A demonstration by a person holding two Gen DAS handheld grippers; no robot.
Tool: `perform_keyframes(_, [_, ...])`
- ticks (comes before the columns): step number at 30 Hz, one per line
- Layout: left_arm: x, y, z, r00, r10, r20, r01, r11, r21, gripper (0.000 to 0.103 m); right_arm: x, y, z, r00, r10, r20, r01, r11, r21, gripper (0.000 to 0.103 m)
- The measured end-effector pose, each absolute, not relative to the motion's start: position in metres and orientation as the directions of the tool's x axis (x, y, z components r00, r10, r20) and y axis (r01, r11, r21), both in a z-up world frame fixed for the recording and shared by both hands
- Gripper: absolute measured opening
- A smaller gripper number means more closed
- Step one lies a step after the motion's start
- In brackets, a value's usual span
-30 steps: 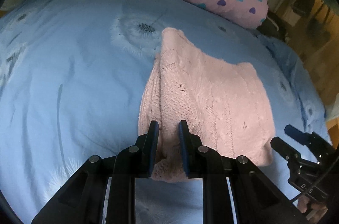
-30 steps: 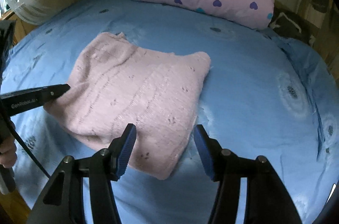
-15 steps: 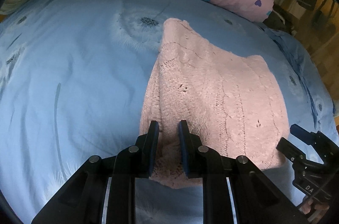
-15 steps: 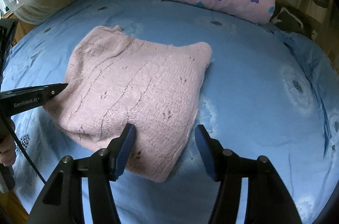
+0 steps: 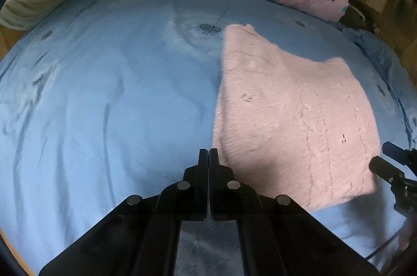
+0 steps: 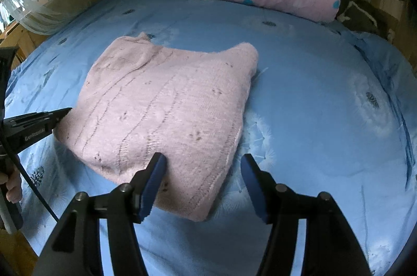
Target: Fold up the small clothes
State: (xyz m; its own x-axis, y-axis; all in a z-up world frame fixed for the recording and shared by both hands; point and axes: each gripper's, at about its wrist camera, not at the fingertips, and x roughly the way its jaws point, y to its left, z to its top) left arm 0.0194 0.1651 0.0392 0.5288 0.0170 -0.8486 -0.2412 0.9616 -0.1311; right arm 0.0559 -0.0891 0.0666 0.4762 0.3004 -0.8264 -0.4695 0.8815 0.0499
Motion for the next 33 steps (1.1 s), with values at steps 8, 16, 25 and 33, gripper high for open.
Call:
perform_keyframes(8, [0.043, 0.198, 0.069, 0.627, -0.095, -0.773, -0.319, 0.875, -0.366, 0.013, 0.076, -0.101, 0.077, 0.477, 0.343, -0.809, -0.442, 0.889, 0.116, 0.070])
perform_keyframes(16, [0.089, 0.172, 0.041, 0.567, -0.168, -0.807, -0.295, 0.872, -0.389, 0.032, 0.118, -0.122, 0.060, 0.413, 0.428, -0.804, -0.317, 0.895, 0.313, 0.078])
perform_keyframes(25, [0.081, 0.172, 0.022, 0.550, -0.161, -0.819, -0.304, 0.875, -0.376, 0.044, 0.141, -0.126, 0.011, 0.266, 0.584, -0.767, -0.235, 0.811, 0.536, 0.088])
perform_keyframes(33, [0.066, 0.170, 0.022, 0.529, -0.147, -0.836, -0.329, 0.872, -0.362, 0.057, 0.137, -0.111, 0.003, 0.278, 0.596, -0.753, -0.296, 0.799, 0.523, 0.097])
